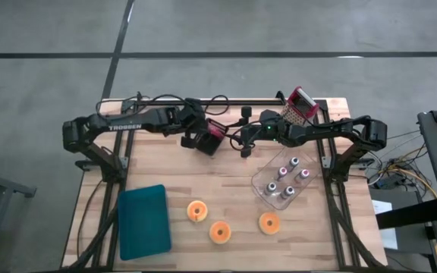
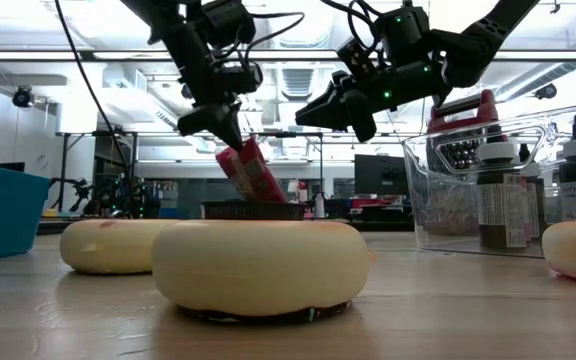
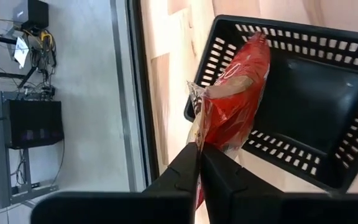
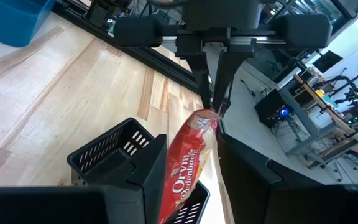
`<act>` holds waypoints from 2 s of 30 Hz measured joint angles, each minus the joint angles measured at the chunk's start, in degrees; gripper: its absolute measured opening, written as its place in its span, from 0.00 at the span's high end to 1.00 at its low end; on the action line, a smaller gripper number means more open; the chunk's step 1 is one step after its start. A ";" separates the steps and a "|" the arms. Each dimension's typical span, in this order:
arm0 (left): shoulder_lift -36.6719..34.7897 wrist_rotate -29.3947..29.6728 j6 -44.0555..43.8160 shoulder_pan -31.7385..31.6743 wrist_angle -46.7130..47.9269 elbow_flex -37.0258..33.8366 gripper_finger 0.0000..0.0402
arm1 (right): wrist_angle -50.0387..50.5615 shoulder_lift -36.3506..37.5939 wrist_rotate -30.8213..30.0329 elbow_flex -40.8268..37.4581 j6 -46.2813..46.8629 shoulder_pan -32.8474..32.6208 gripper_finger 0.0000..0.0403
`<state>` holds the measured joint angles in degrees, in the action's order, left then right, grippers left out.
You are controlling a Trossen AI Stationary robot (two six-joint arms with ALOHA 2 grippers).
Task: Pick & Place Food Item
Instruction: Put the red popcorn bag into the black bin, then put the left yellow donut into the blue bin
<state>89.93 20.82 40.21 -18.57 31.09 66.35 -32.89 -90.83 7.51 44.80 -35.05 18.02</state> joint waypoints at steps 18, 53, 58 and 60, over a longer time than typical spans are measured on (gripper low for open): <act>0.00 -3.38 -5.03 4.26 7.70 0.00 0.90 | -0.01 -0.01 0.00 0.00 0.05 0.00 0.65; -1.86 -12.50 -10.08 5.97 11.50 0.33 0.48 | -0.02 0.00 0.00 0.00 0.03 0.00 0.65; -5.57 -12.61 -10.32 7.01 11.10 1.99 0.48 | 0.00 0.00 0.00 0.00 0.07 0.00 0.65; -7.61 -12.97 -10.67 8.03 9.47 2.61 0.48 | 0.00 0.00 0.00 0.00 0.06 0.00 0.65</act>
<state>82.32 7.84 29.54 -10.53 40.56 68.96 -32.88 -90.83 7.51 44.80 -34.99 18.02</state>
